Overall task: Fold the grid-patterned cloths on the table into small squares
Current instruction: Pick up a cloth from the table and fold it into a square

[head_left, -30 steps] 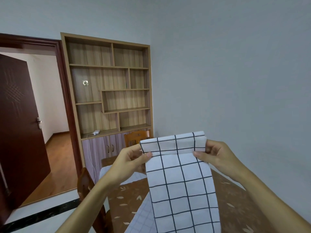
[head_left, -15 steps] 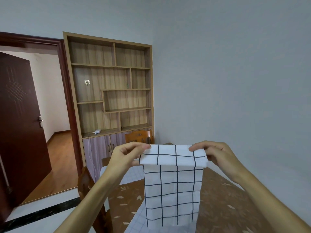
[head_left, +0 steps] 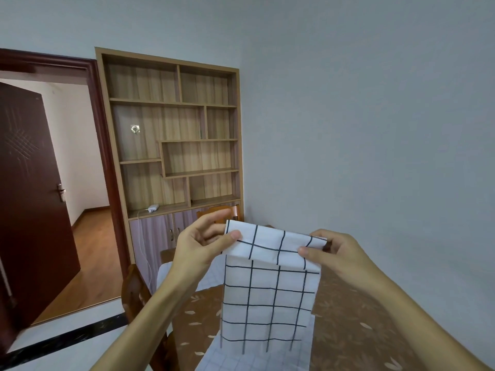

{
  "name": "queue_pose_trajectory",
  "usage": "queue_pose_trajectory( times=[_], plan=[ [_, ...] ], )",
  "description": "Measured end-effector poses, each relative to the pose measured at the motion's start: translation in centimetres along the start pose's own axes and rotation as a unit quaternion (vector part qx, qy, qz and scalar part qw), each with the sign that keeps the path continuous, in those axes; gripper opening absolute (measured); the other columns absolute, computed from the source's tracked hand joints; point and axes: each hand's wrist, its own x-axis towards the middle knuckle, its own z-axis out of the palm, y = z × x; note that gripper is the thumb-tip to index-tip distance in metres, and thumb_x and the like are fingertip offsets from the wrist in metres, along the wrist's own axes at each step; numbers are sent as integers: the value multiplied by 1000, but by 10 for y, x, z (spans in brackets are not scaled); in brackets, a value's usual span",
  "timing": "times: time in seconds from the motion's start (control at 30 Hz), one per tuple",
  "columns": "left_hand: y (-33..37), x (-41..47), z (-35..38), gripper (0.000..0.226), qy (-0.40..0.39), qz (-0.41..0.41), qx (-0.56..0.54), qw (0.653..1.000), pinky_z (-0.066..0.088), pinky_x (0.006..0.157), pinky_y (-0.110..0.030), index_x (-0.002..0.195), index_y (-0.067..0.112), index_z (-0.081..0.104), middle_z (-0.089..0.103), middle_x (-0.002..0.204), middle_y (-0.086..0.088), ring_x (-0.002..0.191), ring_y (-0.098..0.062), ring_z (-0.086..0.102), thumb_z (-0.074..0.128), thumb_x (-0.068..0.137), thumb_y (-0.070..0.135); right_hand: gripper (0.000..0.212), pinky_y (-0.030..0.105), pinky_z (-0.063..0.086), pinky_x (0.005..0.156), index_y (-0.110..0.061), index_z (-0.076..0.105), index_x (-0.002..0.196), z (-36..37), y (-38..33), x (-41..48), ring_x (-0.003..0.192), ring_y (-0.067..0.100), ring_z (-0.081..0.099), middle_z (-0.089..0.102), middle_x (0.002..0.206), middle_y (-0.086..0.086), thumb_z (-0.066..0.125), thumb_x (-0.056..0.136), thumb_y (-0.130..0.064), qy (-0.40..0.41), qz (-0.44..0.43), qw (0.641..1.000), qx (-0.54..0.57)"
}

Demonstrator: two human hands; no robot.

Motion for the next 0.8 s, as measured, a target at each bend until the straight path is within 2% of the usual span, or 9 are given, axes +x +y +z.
queue_pose_trajectory(
  times=[0.07, 0.13, 0.23, 0.33, 0.4, 0.6, 0.67, 0.73, 0.8],
  plan=[
    [-2, -1, -3, 39, -35, -35, 29, 998, 61, 85, -34, 123, 13, 67, 78, 104, -9, 100, -22, 75, 70, 84, 13, 7, 12, 47, 62, -8, 74, 94, 0, -1, 1, 65, 4, 64, 72, 73, -7, 71, 89, -12, 22, -9, 1000, 10],
    [-7, -3, -4, 29, -80, -51, 87, 992, 61, 87, -37, 121, 11, 69, 77, 111, -7, 103, -24, 74, 64, 93, 13, 13, 15, 52, 68, -8, 73, 102, 0, -3, 2, 77, 7, 72, 78, 86, -3, 69, 90, -12, 36, -7, 999, 38],
    [-11, -5, 1, 23, -84, -22, 138, 987, 63, 74, -35, 118, 11, 70, 79, 101, -7, 90, -26, 76, 59, 97, 13, 19, 32, 59, 83, -15, 72, 109, -1, -4, 3, 97, 19, 75, 78, 103, 4, 65, 91, -19, 53, -2, 996, 69],
    [-14, -5, 6, 20, -40, 5, 148, 988, 61, 65, -27, 112, 10, 72, 80, 96, -5, 85, -23, 77, 61, 96, 13, 27, 25, 59, 82, -20, 69, 113, -2, -5, 0, 99, 13, 74, 78, 106, -4, 70, 86, -24, 32, 2, 998, 50],
    [-16, -3, 7, 16, -23, 15, 151, 988, 59, 63, -24, 105, 8, 74, 80, 92, -7, 81, -23, 77, 64, 94, 14, 33, 20, 57, 80, -22, 68, 116, -2, -4, -2, 100, 10, 73, 77, 108, -7, 75, 84, -18, 9, 12, 999, 29],
    [-16, -5, 7, 4, -22, 21, 157, 987, 53, 56, -19, 89, 7, 72, 75, 68, 2, 62, -9, 71, 70, 91, 10, 23, 26, 59, 81, -20, 70, 113, -4, 1, -3, 95, 18, 76, 79, 101, 1, 69, 91, -13, 20, 3, 1000, 19],
    [-15, -5, 5, 9, -37, 5, 160, 986, 59, 58, -29, 99, 9, 70, 78, 76, -4, 70, -16, 75, 67, 92, 13, 21, 22, 58, 78, -18, 71, 112, -4, 0, -2, 94, 18, 76, 79, 100, 1, 66, 93, -11, 27, -3, 999, 24],
    [-13, -5, 3, 23, -87, -31, 150, 984, 63, 63, -39, 117, 12, 64, 79, 92, -9, 81, -26, 77, 63, 94, 16, 19, 19, 57, 75, -18, 72, 111, -3, -2, -2, 92, 16, 76, 79, 98, 0, 64, 94, -12, 36, -12, 999, 26],
    [-13, -6, 0, 34, -145, -52, 144, 978, 64, 67, -42, 127, 17, 59, 78, 104, -9, 88, -28, 77, 63, 93, 16, 18, 20, 58, 73, -20, 72, 110, -3, -3, -2, 88, 16, 77, 80, 95, 0, 63, 95, -14, 41, -14, 999, 23]
  ],
)
